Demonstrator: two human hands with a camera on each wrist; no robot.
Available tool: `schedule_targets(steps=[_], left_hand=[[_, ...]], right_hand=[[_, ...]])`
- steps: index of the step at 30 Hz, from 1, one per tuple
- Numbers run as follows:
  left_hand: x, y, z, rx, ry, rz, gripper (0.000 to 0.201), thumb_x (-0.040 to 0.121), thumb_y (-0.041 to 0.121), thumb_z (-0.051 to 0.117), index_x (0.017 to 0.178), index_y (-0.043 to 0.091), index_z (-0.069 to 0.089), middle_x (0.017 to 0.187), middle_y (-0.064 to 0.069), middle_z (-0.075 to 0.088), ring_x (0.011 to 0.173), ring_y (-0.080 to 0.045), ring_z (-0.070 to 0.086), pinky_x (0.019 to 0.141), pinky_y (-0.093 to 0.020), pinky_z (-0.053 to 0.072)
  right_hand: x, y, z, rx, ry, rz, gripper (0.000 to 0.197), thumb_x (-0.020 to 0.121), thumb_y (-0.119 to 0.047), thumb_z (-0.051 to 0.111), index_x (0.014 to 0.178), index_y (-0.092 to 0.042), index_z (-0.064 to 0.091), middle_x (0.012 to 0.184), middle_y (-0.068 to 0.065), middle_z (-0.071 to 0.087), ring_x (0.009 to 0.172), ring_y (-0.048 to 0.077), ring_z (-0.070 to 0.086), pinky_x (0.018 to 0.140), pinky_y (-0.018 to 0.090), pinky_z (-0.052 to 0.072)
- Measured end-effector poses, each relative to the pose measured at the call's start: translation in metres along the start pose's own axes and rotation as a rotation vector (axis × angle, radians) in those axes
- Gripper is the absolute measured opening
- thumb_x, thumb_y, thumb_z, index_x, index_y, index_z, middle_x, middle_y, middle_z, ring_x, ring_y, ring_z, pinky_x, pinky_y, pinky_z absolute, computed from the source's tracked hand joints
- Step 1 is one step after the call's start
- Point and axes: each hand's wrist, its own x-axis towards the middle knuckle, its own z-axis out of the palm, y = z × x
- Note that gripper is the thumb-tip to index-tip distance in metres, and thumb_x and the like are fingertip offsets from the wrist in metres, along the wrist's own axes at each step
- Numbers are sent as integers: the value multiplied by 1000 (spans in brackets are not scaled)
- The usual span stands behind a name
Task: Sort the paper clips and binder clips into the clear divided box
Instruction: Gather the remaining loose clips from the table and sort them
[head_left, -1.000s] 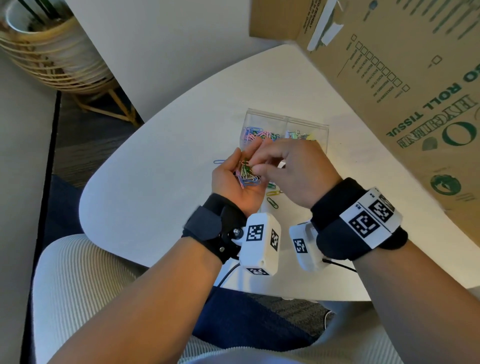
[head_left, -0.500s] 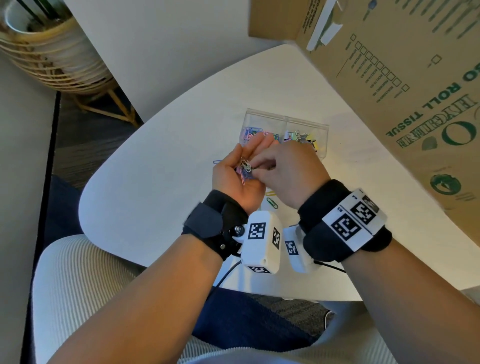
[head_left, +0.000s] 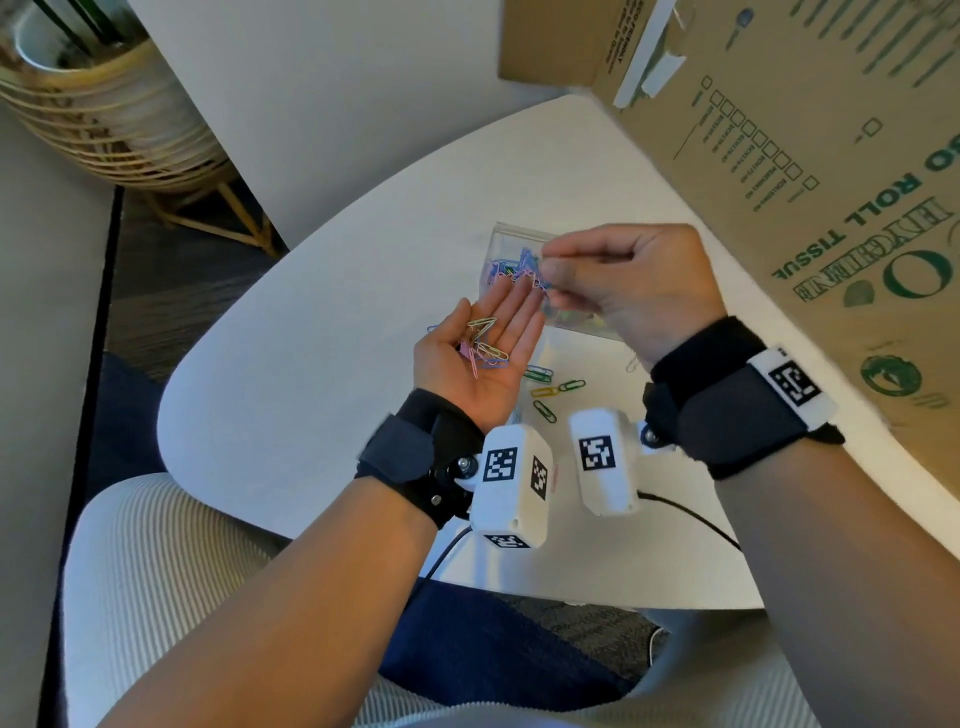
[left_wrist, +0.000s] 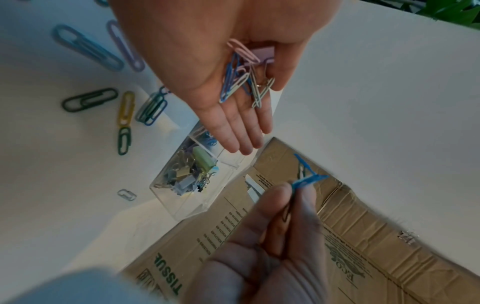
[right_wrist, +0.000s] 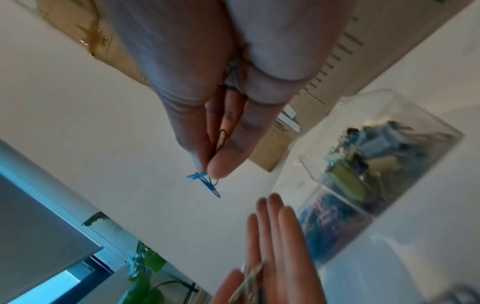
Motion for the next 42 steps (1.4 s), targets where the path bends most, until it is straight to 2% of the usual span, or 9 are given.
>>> schedule_targets(steps=[6, 11, 16, 20, 23, 28, 32, 38, 42], left_hand=[[-3, 6, 0, 3, -1, -16, 42, 100, 23, 31, 119, -4, 57, 107, -22, 67, 113, -28, 58, 87, -42, 48], [-3, 8, -3, -4, -6, -19, 42, 100, 23, 32, 117, -5, 58, 109, -22, 67, 115, -29, 56, 95, -42, 45], [-1, 11, 0, -3, -14, 8, 40, 99, 23, 33, 108, -3, 61, 103, -20, 68, 106, -31, 62, 97, -41, 45], [0, 8, 4, 1, -62, -13, 43, 99, 30, 31, 122, 2, 55, 115, -16, 61, 120, -30, 53, 114, -41, 27], [-1, 3, 6, 25, -62, -12, 49, 101, 31, 27, 129, 0, 52, 133, -20, 52, 133, -32, 42, 114, -44, 27], [-1, -7, 4, 61, -77, -24, 50, 101, 33, 25, 114, 1, 61, 133, -22, 53, 132, -36, 43, 113, -48, 27], [0, -11, 5, 76, -90, -29, 51, 101, 33, 24, 121, 0, 57, 128, -20, 58, 127, -36, 47, 112, -50, 28], [2, -9, 4, 99, -77, -31, 50, 101, 33, 25, 125, 0, 55, 134, -18, 55, 128, -35, 47, 112, -49, 28], [3, -7, 4, 101, -78, -19, 50, 100, 31, 26, 128, -2, 53, 130, -20, 57, 127, -36, 48, 112, -49, 30]], right_hand=[[45, 6, 7, -351, 163, -166, 11, 76, -9, 74, 82, -19, 76, 71, 4, 73, 60, 16, 66, 75, 36, 61], [54, 13, 11, -891, -13, -95, 22, 83, -23, 72, 104, -18, 74, 97, 0, 72, 89, 15, 66, 90, 20, 48], [27, -2, 21, -825, -34, -351, 13, 87, -27, 65, 94, -22, 74, 85, -7, 70, 72, 4, 56, 68, 4, 36], [1, 4, 31, -1079, -390, -358, 34, 77, -33, 73, 109, -23, 69, 99, -4, 61, 90, 12, 56, 80, 27, 43], [-2, 14, 30, -1134, -316, -377, 30, 78, -33, 73, 106, -23, 69, 93, -8, 51, 98, 15, 52, 77, 24, 32], [-11, 16, 30, -1203, -313, -347, 16, 83, -25, 65, 96, -18, 70, 89, -8, 46, 90, 14, 46, 73, 23, 28], [-15, 19, 38, -1329, -372, -308, 18, 89, -23, 52, 95, -16, 68, 92, 7, 61, 94, 26, 54, 71, 30, 39], [-17, 15, 35, -1275, -324, -261, 29, 88, -29, 51, 60, -21, 47, 69, 3, 47, 70, 21, 40, 65, 31, 35], [-18, 17, 28, -1159, -307, -257, 18, 82, -23, 58, 76, -15, 73, 69, 7, 67, 69, 23, 58, 71, 36, 50]])
